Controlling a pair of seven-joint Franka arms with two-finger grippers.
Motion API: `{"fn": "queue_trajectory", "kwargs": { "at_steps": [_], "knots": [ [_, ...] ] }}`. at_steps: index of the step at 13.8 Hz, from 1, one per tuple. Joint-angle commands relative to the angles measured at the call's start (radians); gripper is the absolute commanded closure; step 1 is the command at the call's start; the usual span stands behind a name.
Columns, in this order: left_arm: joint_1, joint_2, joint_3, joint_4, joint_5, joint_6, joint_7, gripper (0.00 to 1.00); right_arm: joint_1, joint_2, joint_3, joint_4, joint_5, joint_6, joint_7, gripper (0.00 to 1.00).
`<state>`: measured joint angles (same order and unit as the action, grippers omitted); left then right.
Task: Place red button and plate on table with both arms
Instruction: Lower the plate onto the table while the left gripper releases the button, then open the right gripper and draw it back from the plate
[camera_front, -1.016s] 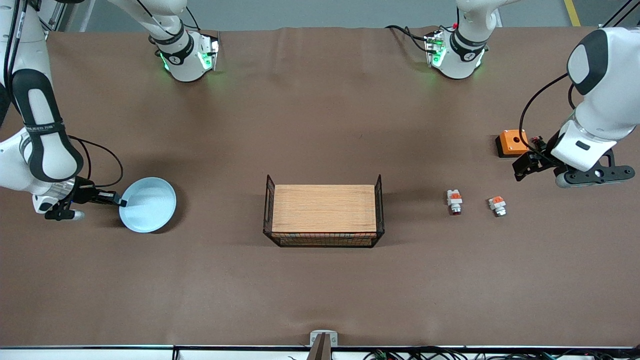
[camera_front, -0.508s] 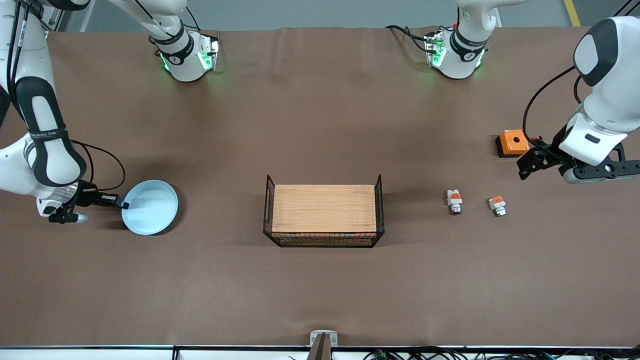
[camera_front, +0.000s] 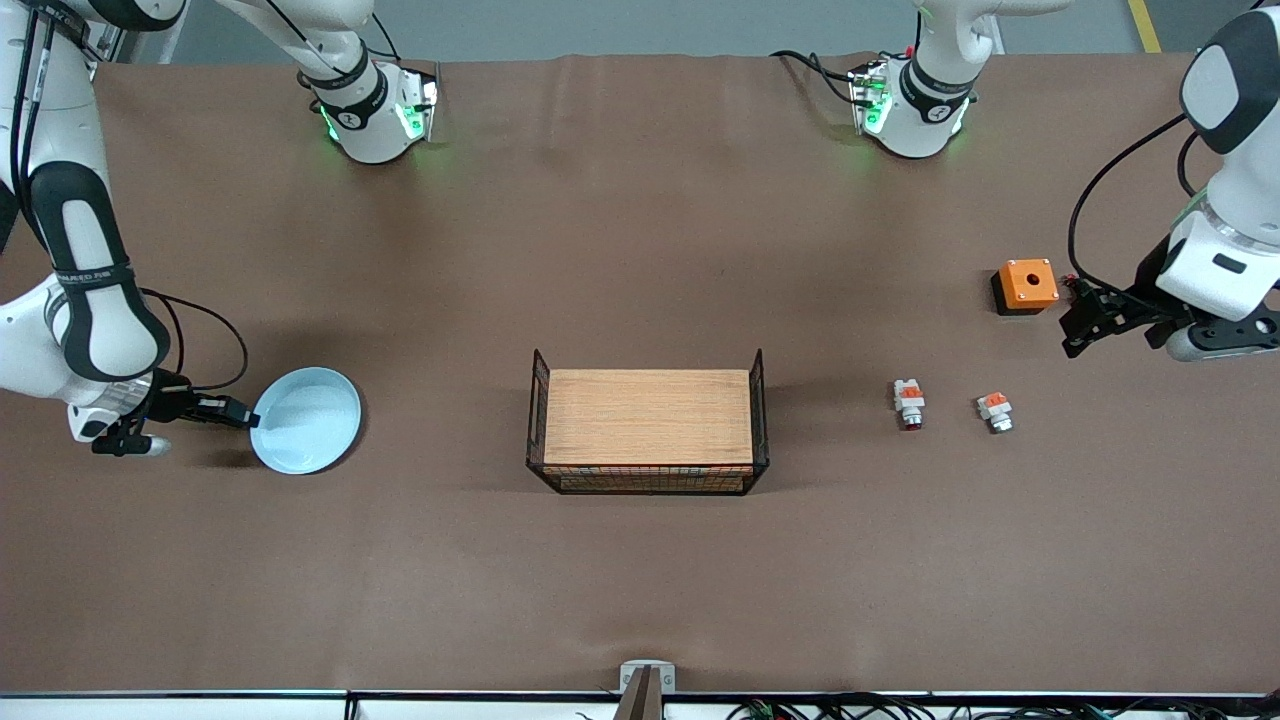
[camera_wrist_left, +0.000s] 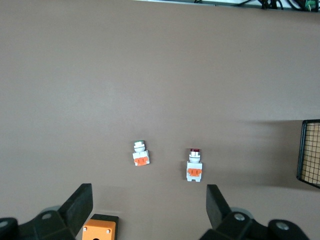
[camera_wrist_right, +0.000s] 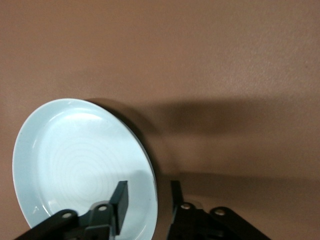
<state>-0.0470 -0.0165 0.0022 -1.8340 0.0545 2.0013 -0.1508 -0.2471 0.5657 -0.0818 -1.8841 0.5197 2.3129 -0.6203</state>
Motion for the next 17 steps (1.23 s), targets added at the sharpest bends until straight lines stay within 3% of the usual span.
{"fn": "queue_trajectory", "kwargs": {
  "at_steps": [1,5,8,13,17],
  "knots": [
    [-0.004,-0.007,0.007,0.056,-0.021,-0.042,0.010,0.00,-0.009,0.000,0.013,0.036,0.010,-0.015,-0.006,0.00],
    [-0.001,0.021,0.007,0.143,-0.024,-0.091,0.016,0.00,0.047,-0.084,0.002,0.034,-0.039,-0.058,0.087,0.00],
    [0.016,0.032,0.010,0.177,-0.050,-0.098,0.020,0.00,0.127,-0.199,0.007,0.063,-0.283,-0.205,0.415,0.00],
    [0.015,0.017,0.009,0.186,-0.050,-0.140,0.020,0.00,0.268,-0.250,0.008,0.386,-0.458,-0.697,0.752,0.00],
    [0.013,0.015,0.007,0.229,-0.051,-0.239,0.019,0.00,0.281,-0.309,0.001,0.464,-0.471,-0.787,0.675,0.00]
  ]
}}
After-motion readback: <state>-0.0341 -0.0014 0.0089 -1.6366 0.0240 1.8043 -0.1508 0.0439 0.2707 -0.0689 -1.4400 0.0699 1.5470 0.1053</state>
